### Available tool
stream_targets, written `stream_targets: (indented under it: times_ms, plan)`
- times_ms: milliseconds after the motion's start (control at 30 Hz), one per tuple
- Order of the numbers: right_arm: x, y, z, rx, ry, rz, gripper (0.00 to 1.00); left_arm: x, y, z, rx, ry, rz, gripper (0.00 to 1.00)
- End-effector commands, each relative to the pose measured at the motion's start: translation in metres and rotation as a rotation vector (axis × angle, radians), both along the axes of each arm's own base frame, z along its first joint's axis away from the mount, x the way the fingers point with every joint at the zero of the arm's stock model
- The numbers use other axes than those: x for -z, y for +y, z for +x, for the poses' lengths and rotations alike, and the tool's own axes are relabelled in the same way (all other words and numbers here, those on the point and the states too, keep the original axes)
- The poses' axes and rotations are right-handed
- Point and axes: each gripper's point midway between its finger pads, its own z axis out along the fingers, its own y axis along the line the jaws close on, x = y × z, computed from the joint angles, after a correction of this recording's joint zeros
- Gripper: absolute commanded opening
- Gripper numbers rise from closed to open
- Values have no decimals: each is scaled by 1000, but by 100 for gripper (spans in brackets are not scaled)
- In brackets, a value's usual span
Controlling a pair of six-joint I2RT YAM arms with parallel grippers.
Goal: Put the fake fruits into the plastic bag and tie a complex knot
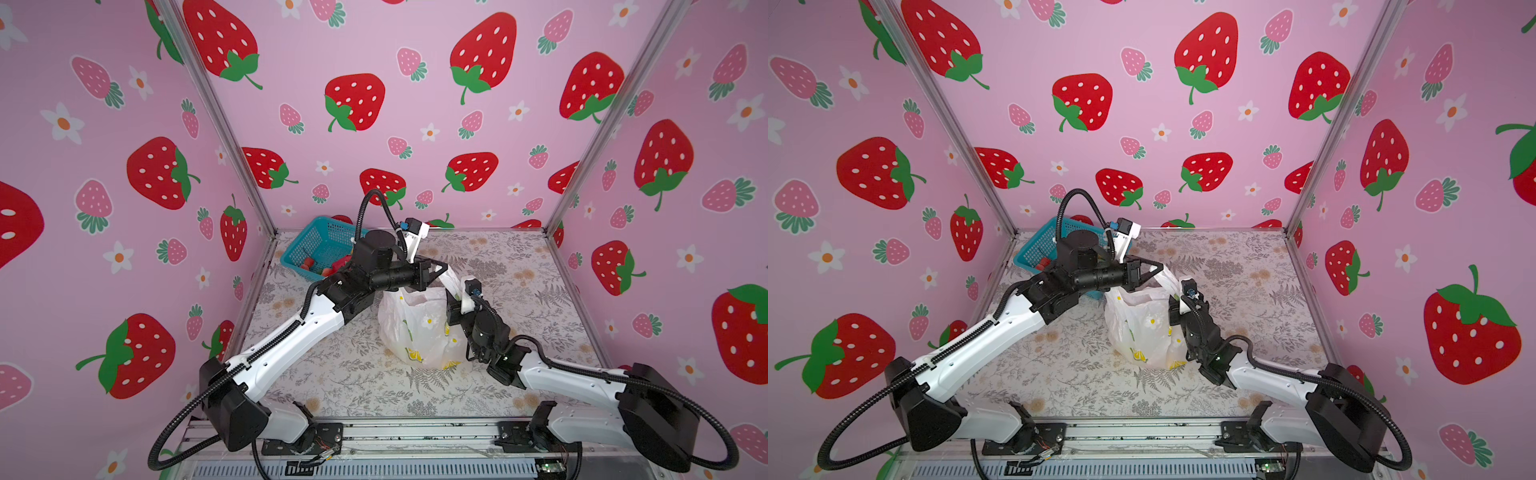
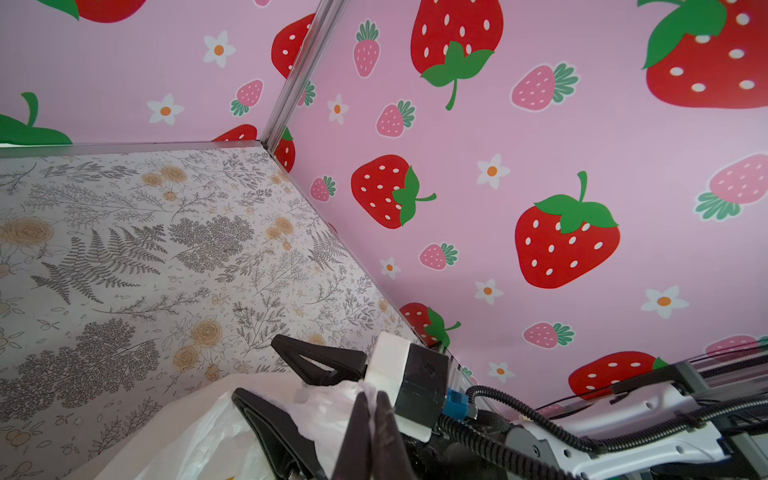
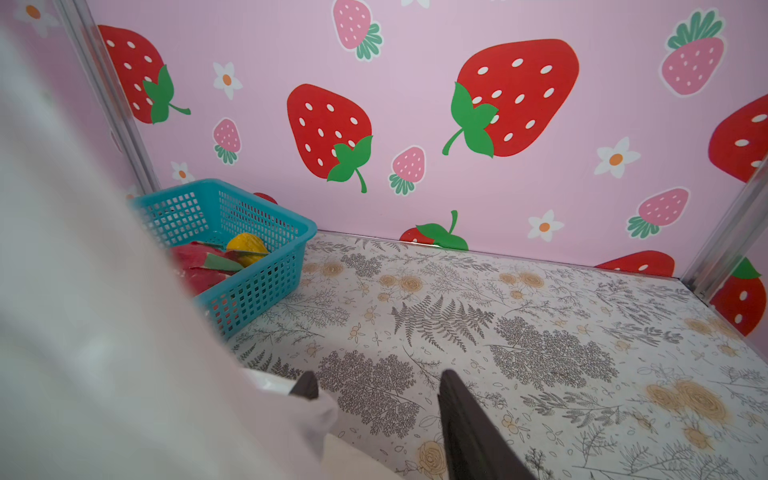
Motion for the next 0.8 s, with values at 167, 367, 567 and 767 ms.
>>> stream_targets:
  times_ms: [167, 367, 567, 767]
  plan:
    - [-38, 35, -25, -404, -68, -115, 90, -32, 5, 1, -5, -90, -49, 0]
    - [-54, 44, -32, -658, -77, -142, 98, -33, 4, 0, -1, -93, -50, 0]
    - [-45, 59, -56, -1014, -48, -126, 65, -33, 6, 2, -9, -96, -46, 0]
    - [-8, 57, -73, -1185, 52, -72, 35, -32, 8, 5, -18, -99, -44, 0]
